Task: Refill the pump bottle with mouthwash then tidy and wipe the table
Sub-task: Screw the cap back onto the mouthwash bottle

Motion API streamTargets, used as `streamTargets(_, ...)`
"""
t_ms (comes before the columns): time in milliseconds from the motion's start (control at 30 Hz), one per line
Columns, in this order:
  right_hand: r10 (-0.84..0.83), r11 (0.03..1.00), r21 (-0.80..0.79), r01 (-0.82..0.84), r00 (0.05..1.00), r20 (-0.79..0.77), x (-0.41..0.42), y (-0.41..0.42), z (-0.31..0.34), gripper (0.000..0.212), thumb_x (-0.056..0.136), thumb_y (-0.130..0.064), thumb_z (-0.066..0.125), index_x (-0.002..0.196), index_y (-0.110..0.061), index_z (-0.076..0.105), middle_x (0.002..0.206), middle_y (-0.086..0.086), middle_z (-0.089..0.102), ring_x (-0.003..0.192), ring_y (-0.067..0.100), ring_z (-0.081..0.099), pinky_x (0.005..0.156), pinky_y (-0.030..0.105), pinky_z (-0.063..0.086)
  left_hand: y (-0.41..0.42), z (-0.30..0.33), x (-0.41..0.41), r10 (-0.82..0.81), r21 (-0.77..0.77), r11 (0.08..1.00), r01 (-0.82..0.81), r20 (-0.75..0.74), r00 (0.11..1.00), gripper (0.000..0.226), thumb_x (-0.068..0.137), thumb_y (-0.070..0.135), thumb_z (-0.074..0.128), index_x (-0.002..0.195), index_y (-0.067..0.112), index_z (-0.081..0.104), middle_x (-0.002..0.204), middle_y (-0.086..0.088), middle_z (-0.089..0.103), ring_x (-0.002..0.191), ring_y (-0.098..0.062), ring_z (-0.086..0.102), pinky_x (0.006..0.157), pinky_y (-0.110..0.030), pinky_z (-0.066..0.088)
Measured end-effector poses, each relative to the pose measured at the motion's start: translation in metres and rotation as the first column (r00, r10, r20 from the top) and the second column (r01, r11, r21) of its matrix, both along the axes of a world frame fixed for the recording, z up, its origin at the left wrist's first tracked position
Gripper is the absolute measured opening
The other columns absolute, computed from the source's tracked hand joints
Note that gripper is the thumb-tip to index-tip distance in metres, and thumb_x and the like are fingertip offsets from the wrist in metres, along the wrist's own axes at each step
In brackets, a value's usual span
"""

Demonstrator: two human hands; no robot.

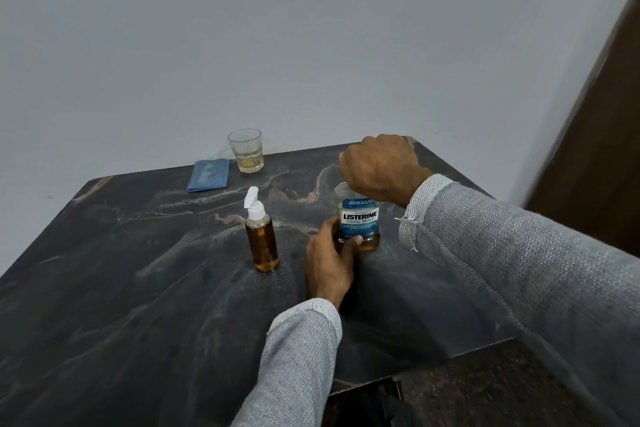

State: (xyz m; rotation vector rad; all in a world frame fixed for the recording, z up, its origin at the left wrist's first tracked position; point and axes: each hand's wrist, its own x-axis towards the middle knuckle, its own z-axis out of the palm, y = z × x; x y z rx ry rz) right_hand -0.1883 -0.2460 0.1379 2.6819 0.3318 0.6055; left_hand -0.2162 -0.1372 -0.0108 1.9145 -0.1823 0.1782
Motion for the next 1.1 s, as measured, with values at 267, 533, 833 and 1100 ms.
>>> streamTargets(267,0.025,0.953,0.299,-0.042,0.998,0.061,-0.004,-0.015,-0.018,0.066,0.089,-0.075,0.023,0.102,-0.017,0.052,0.071,-0.006,0.055,0.064,0.016,0.054,0.061,0.031,0.035,0.001,0.002,0.0,-0.03,-0.025,0.999,0.029,-0.046,0.998,0.05,0.088,0.023,0.068,0.134,0.024,0.05,0.136,0.003,0.057,0.12,-0.011,0.051,0.103,-0.034,0.044)
streamTargets(533,0.046,0.695,0.711,-0.108,0.993,0.106,-0.029,-0.037,-0.043,0.072,0.082,-0.082,0.024,0.115,-0.022,0.048,0.081,-0.009,0.059,0.071,0.005,0.055,0.059,0.029,0.042,0.002,0.0,0.001,-0.039,-0.025,0.999,0.038,-0.025,0.999,0.049,0.086,0.025,0.07,0.131,0.023,0.052,0.132,0.003,0.059,0.122,-0.013,0.052,0.103,-0.036,0.045)
streamTargets(833,0.175,0.395,0.918,-0.025,0.983,-0.048,-0.036,-0.029,-0.1,0.074,0.082,-0.064,0.058,0.138,-0.024,0.032,0.13,-0.006,0.053,0.093,-0.003,0.055,0.07,0.007,0.044,0.003,-0.002,0.002,-0.055,-0.058,0.997,0.055,-0.01,0.998,0.055,0.084,0.019,0.073,0.132,0.024,0.05,0.131,0.004,0.059,0.119,-0.01,0.055,0.102,-0.034,0.047)
streamTargets(1100,0.17,0.095,0.995,0.006,0.985,-0.022,-0.037,-0.009,-0.127,0.068,0.073,-0.043,0.08,0.121,-0.034,0.034,0.107,-0.025,0.057,0.096,-0.016,0.057,0.078,0.006,0.045,0.003,-0.006,0.004,-0.059,-0.042,0.997,0.06,0.026,0.998,0.038,0.085,0.01,0.069,0.119,0.022,0.057,0.114,0.011,0.062,0.102,-0.007,0.059,0.086,-0.021,0.049)
